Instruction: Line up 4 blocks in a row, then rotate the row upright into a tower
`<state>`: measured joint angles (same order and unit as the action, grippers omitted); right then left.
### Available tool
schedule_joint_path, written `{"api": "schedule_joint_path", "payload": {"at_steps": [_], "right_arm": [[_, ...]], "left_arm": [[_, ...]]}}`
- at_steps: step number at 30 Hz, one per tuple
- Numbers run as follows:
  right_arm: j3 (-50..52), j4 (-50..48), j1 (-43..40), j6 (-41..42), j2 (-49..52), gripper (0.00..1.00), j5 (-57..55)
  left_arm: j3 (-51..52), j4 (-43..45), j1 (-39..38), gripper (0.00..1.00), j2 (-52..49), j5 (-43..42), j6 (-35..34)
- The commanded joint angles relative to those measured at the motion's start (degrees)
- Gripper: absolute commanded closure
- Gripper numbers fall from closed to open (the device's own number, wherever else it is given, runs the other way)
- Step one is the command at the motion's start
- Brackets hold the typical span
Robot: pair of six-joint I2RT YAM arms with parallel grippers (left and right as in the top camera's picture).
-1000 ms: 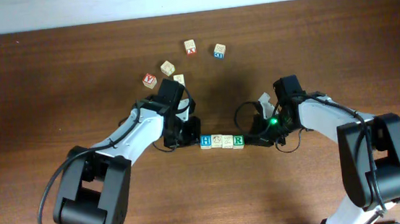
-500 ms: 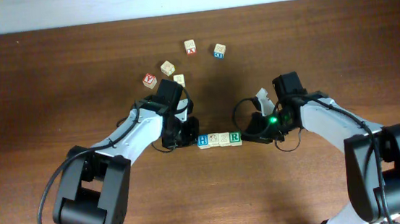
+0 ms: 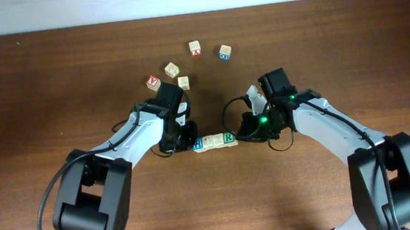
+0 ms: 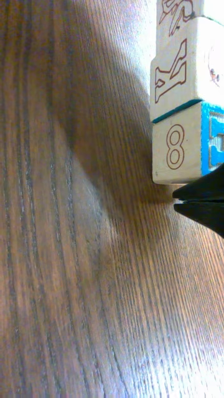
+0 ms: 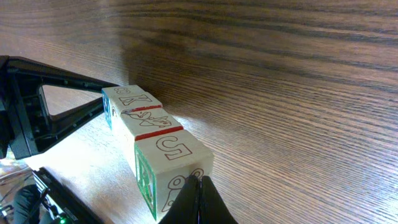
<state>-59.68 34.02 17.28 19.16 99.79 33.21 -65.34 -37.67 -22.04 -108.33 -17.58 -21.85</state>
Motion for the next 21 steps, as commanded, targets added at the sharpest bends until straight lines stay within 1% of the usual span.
{"api": "schedule_joint_path", "payload": {"at_steps": [1, 13, 21], "right_arm": [[-1.4, -1.6, 4.6, 1.1, -1.3, 0.96, 5.7], [-5.9, -1.3, 10.4, 2.8, -1.3, 0.96, 3.5], [-5.9, -1.7, 10.9, 3.9, -1.0, 0.96, 1.4]], "left_arm": [[-0.3, 1.2, -1.8, 1.00, -0.4, -8.6, 0.9], [-0.3, 1.2, -1.8, 1.00, -0.4, -8.5, 0.9], [-0.3, 1.0, -1.8, 1.00, -0.4, -8.6, 0.9]]}}
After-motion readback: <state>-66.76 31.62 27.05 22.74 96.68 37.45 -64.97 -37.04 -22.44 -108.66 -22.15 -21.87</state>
